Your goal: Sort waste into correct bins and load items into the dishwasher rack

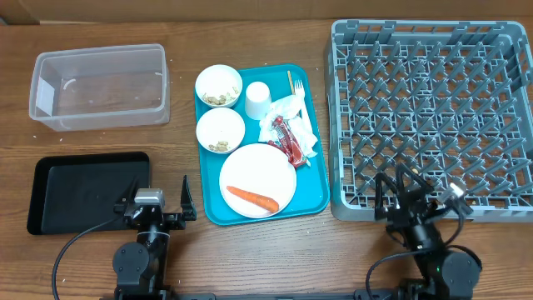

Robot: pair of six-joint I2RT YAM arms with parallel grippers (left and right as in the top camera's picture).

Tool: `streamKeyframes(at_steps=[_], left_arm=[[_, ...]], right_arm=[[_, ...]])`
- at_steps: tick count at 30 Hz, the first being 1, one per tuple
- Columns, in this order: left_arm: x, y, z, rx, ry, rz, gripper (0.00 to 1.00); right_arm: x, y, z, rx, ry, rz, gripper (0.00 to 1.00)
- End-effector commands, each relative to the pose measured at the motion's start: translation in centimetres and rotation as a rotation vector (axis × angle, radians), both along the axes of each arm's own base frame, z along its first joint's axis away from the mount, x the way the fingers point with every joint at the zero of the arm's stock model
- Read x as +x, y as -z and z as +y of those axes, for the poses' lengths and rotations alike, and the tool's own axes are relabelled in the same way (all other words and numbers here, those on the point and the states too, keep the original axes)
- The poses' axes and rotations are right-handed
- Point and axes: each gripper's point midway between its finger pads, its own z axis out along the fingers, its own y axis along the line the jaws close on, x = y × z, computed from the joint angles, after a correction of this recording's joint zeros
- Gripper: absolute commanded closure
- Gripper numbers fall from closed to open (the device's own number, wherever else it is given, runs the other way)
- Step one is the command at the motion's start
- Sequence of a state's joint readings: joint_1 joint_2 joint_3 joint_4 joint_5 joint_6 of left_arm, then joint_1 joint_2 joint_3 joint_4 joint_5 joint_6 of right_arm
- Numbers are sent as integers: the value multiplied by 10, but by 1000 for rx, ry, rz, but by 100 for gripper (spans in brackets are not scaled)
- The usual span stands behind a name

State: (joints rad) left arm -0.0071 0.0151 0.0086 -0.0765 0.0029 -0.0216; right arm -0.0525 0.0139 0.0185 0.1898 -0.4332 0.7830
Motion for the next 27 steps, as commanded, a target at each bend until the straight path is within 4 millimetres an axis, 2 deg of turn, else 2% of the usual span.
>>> streamKeyframes(at_steps=[1,7,17,24,27], left_arm=[[0,0,0,19,0,-6,0],[0,0,0,19,0,-5,0],[0,0,0,19,0,-6,0],[0,0,0,19,0,-6,0],[0,0,0,19,0,-5,0]], right_arm=[[-13,-23,12,-12,-74,-73,0],[-23,-59,8,-75,-25,-151,0],[-22,-105,-24,-210,213,-98,0],[-6,-133,-25,-277,214,10,0],[5,-137,-26,-292,204,90,0]])
